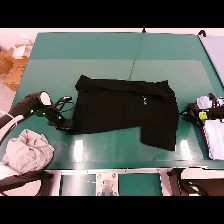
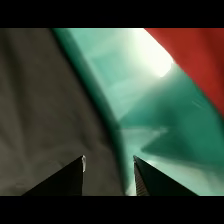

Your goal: Fold the shirts.

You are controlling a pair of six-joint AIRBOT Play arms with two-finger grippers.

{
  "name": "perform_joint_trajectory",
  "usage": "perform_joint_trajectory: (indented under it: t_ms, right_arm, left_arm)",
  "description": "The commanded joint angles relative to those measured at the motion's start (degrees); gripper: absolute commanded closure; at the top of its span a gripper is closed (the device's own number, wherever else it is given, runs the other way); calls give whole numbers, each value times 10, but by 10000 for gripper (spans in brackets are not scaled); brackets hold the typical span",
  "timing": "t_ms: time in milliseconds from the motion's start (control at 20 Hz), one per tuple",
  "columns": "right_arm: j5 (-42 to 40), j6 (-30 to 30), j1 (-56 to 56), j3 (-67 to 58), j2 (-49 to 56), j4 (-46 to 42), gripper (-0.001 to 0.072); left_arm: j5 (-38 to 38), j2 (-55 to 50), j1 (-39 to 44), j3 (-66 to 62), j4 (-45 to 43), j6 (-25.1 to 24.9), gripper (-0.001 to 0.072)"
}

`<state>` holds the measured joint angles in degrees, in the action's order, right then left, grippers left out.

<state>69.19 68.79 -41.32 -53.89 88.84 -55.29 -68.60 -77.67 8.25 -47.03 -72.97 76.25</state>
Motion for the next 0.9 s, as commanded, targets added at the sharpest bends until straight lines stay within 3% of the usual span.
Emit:
perform_joint_trajectory:
  t_ms: [0, 100, 250, 300, 350, 400, 500, 650, 850]
  right_arm:
    - [-10, -25, 10, 1, 31, 33, 329]
    - [-14, -34, 21, 0, 42, 35, 367]
    - [-16, -35, 30, 0, 50, 34, 369]
    - [-11, -45, 30, 0, 50, 39, 453]
    - [7, -64, 30, -2, 50, 45, 648]
    - [26, -77, 30, -5, 49, 55, 695]
    - [59, -80, 30, -20, 35, 94, 696]
    - [129, -93, 33, -77, -32, 219, 697]
    - [146, -72, 35, -227, -186, 427, 697]
  left_arm:
    - [3, 1, 0, -2, 10, -3, 685]
    - [7, 1, 0, -2, 13, -3, 685]
    - [6, 1, 0, -2, 14, -3, 685]
    - [6, 1, 0, -2, 14, -3, 685]
    - [4, 1, 0, -4, 14, -3, 685]
    - [0, 1, 0, -12, 14, -3, 686]
    - [-34, 1, 0, -58, 17, -9, 686]
    - [-115, 9, 0, -202, 80, -37, 687]
    - [-128, 56, 0, -476, 149, -40, 686]
